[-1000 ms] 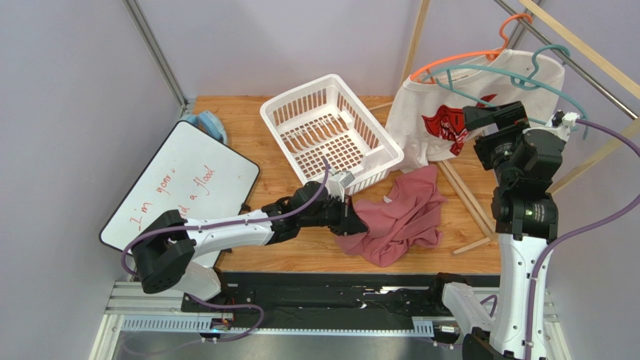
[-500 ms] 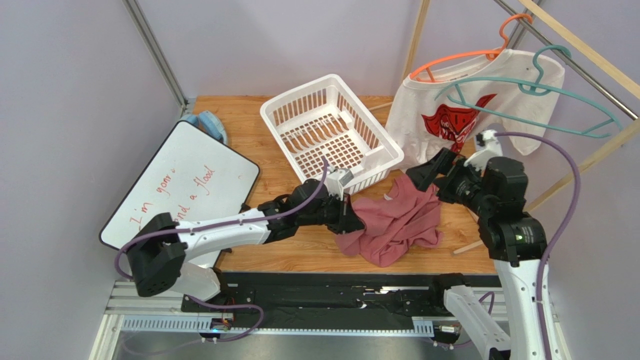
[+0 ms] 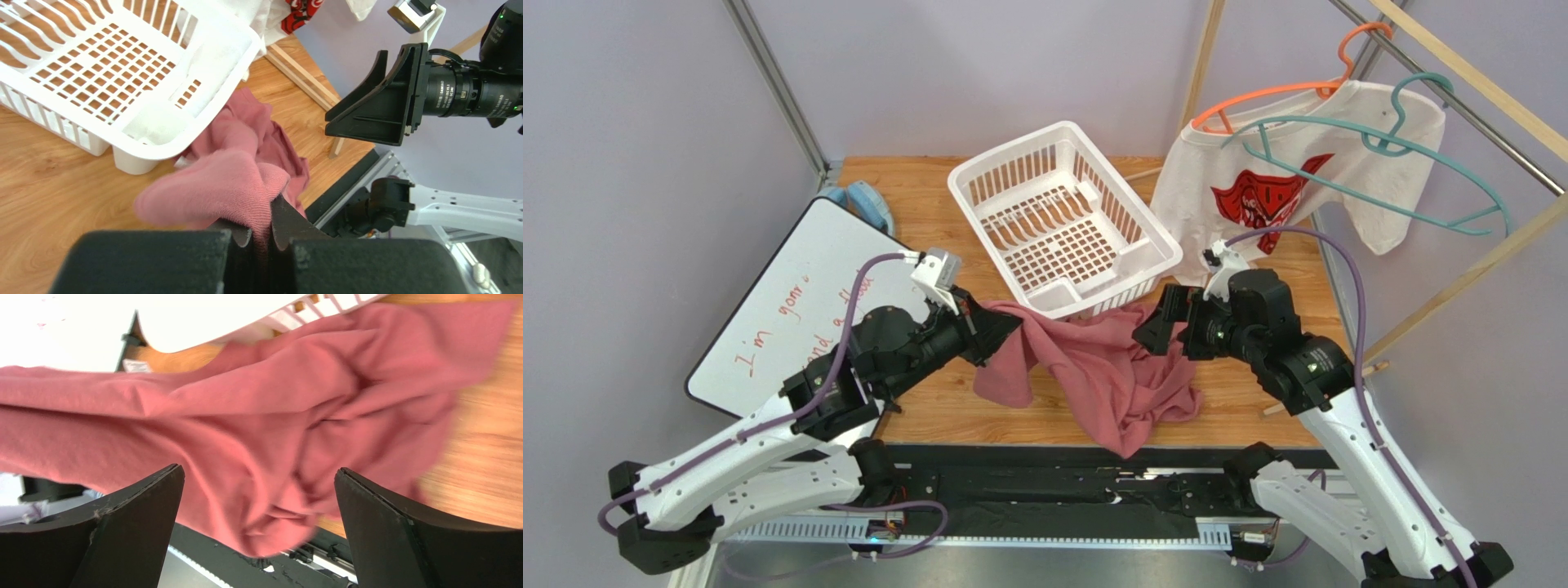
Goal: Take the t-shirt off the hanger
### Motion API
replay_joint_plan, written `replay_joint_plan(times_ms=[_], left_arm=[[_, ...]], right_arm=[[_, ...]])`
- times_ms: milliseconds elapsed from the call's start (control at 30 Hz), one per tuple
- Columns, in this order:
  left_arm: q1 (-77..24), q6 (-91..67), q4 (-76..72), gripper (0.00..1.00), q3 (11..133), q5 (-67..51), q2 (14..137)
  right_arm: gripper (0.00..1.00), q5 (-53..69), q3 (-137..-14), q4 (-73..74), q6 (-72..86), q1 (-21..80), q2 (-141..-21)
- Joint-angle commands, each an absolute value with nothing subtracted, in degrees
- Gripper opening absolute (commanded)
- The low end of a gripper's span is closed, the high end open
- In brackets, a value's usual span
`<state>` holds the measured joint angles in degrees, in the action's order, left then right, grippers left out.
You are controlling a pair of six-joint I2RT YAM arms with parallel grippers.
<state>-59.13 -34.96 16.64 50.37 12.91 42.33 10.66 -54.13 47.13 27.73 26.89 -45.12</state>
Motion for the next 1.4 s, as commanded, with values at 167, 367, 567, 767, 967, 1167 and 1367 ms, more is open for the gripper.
replay_joint_plan(times_ms=[167,367,567,767,967,1167,1367], left_arm=[[-58.97,-31.38,9.69,0.00,60.54,0.37,66.24],[-60.03,-35.68,0.37,0.00,70.66,-15.37,87.17],[-61.35,-37.88,-0.27,0.28,72.16,-18.29,94.84],[-61.26,-32.70,5.69,0.94,66.71,-10.03,84.65],[-59.94,-32.60,13.70,0.94,60.83,-1.68,71.74],[-58.80,-34.89,16.34,0.94,51.16,3.69,56.44],[-58.71,-37.61,16.08,0.94,45.80,5.71,48.87]], right_arm=[[1.00,-13.75,-53.26,53.34,40.04,27.33,-42.11],[1.00,-24.95,-51.77,62.57,49.04,27.25,-34.29],[1.00,-19.81,-48.70,60.74,47.65,27.25,-28.57],[1.00,3.84,-43.08,48.00,40.96,27.33,-31.90],[1.00,10.47,-36.75,40.08,44.54,27.33,-38.58],[1.00,7.56,-30.95,37.01,54.21,27.33,-41.22],[1.00,9.05,-22.52,24.54,61.52,27.33,-43.15]])
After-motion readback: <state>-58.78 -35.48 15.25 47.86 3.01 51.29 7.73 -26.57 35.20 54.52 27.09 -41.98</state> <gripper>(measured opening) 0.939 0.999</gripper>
